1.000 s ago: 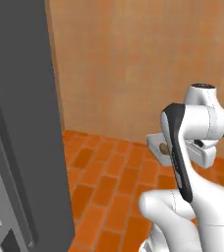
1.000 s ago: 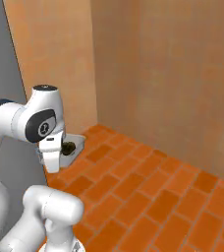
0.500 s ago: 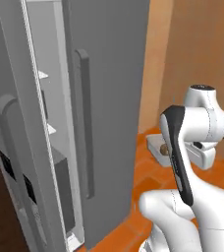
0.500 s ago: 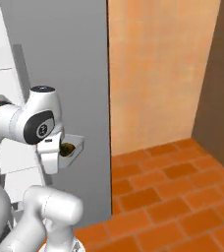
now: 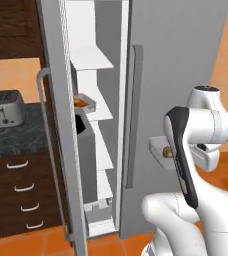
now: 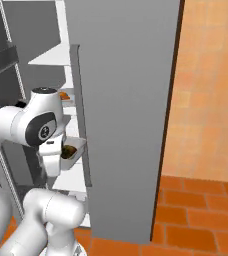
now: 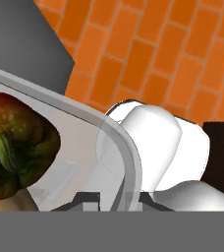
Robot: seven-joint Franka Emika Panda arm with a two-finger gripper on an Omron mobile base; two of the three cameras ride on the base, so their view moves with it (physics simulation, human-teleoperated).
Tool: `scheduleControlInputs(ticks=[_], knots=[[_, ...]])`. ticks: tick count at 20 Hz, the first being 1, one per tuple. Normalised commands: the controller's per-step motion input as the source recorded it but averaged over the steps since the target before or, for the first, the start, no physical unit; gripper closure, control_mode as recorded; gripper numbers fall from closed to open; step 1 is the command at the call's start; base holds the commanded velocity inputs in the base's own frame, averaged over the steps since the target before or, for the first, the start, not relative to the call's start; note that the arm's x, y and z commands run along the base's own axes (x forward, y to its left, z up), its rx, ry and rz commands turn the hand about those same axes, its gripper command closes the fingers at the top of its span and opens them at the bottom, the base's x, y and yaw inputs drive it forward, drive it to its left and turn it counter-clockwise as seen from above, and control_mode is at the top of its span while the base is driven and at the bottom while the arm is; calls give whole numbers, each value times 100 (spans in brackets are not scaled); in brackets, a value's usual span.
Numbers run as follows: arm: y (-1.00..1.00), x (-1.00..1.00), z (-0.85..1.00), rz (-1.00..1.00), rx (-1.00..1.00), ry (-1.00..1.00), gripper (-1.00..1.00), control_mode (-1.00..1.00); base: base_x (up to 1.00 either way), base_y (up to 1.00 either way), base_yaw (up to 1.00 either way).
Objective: Take the meat container that has the chicken drumstick and place it on the second highest rack of the freezer. Then take the vegetable container that has the sweet potato and bell pepper and place it on the highest rack of the freezer.
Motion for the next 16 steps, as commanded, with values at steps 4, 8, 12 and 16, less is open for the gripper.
scheduleControlInputs(ticks=[4,8,12,16], knots=[[0,0,0,0,0,0,100,100,18,-11,63],[0,0,0,0,0,0,100,100,31,-19,48],[0,0,0,0,0,0,100,100,52,-25,19],[0,0,0,0,0,0,100,100,57,-10,3]])
